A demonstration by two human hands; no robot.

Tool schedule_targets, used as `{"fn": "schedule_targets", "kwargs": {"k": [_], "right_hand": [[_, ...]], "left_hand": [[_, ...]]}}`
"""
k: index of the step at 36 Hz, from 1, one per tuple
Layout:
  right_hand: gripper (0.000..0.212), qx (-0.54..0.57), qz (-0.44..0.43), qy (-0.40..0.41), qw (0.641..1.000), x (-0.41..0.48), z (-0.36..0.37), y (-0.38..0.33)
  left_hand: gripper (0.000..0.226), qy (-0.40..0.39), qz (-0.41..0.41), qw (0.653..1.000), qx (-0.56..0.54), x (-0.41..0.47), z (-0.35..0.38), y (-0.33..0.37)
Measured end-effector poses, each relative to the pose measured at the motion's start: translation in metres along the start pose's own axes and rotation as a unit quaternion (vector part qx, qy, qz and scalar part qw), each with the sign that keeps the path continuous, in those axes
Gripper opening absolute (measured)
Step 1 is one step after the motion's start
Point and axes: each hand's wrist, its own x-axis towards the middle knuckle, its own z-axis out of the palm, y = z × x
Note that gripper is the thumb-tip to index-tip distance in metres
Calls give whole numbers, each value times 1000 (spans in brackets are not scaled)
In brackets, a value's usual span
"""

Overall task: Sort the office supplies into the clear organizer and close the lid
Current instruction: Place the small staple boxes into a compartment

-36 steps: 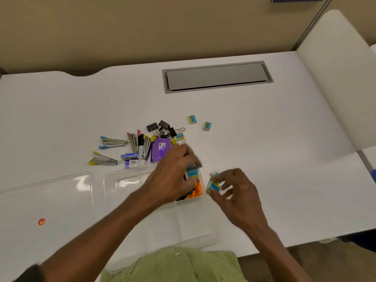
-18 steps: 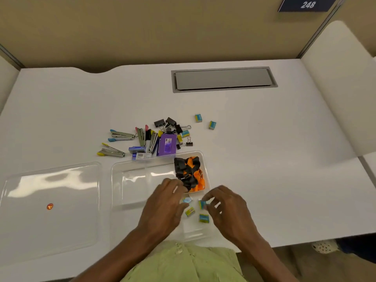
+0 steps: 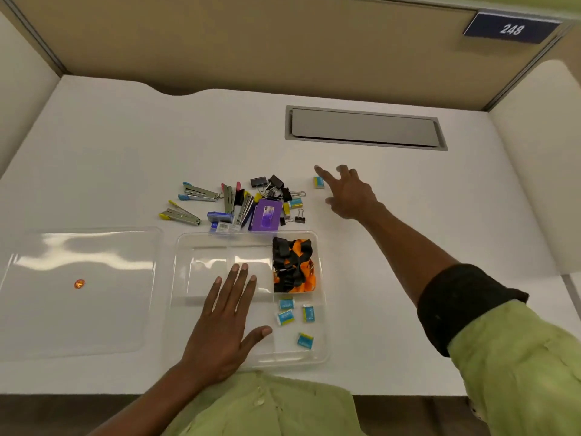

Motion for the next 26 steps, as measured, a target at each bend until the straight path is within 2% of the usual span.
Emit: {"fn": "schedule_targets", "kwargs": {"k": [7,10,13,17,23,26], "right_hand": [[81,-89,-12,-57,994,24,17,-10],[70,-101,-6,-17,995,21,24,-14],[46,-65,13,41,997,11,30,-14],[31,-2,60,84,995,-12,37,-13],[31,178,103,126,971,-83,17,-36],[27,234,88,160,955,-138,-7,-68]], "left_hand": [[88,-15,0,1000,13,1,2,-3],[88,-11,-1,1000,12,1,3,-3],[88,-8,-1,1000,8,1,3,-3],[87,-13,-1,1000,-5,0,3,-3],[87,-13,0,1000,-3,2,4,-5],[87,-13,-2,1000,-3,2,6,-5]]}}
